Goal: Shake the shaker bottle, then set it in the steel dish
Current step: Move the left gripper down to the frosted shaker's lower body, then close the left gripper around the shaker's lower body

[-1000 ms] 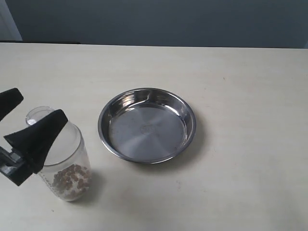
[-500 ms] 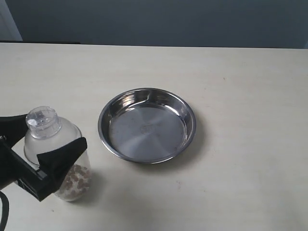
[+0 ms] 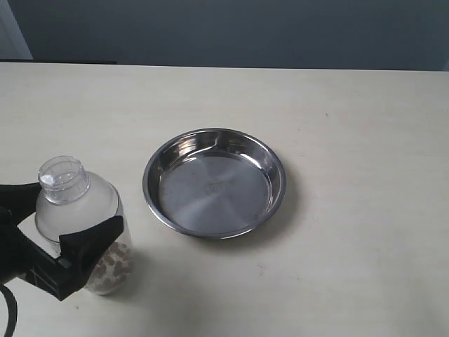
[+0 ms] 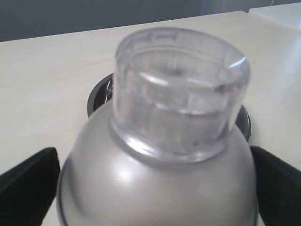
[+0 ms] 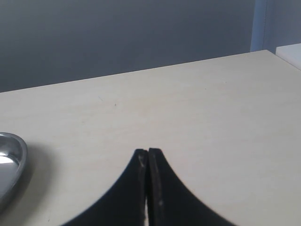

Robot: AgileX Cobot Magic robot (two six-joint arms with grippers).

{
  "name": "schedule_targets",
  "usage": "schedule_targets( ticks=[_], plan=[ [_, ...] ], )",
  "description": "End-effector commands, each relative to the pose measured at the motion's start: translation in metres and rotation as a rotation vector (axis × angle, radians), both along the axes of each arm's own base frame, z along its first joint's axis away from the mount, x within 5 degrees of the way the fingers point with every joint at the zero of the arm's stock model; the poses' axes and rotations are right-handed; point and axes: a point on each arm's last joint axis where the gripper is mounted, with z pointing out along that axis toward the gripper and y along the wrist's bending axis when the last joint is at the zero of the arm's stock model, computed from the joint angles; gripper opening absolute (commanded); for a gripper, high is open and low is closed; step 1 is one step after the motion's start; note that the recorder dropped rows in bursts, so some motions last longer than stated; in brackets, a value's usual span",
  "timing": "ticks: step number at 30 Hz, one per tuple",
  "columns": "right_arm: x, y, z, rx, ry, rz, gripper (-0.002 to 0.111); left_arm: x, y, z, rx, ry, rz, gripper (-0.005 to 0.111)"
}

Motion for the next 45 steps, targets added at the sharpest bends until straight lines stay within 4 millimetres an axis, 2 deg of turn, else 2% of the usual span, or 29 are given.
schedule_targets(
  ticks=[1,13,18,37,39,41,45],
  plan=[
    [0.0,0.0,0.001,-0.002,-0.011,-0.007,-0.001,-0.001,0.001,-0.003,0.002,0.024,0.013,0.105],
    [0.0,0.0,0.001,-0.002,-0.011,-0.007,-0.001,0.004,0.002,-0.017,0.014,0.136,0.046,0.105],
    [0.0,0.0,0.001,-0.002,-0.011,-0.007,-0.001,0.008,0.0,-0.016,0.021,0.09,0.03,0.105],
    [0.0,0.0,0.001,-0.002,-0.011,-0.007,-0.001,0.026,-0.001,-0.04,-0.008,0.148,0.103,0.105],
    [0.0,0.0,0.001,-0.002,-0.011,-0.007,-0.001,0.027,-0.002,-0.039,-0.018,0.132,0.101,0.103],
    [0.0,0.0,0.001,-0.002,-0.011,-0.007,-0.001,0.029,-0.002,-0.038,-0.031,0.111,0.099,0.096],
    [0.0,0.0,0.001,-0.002,-0.011,-0.007,-0.001,0.03,-0.003,-0.037,-0.051,0.091,0.095,0.077]
  ],
)
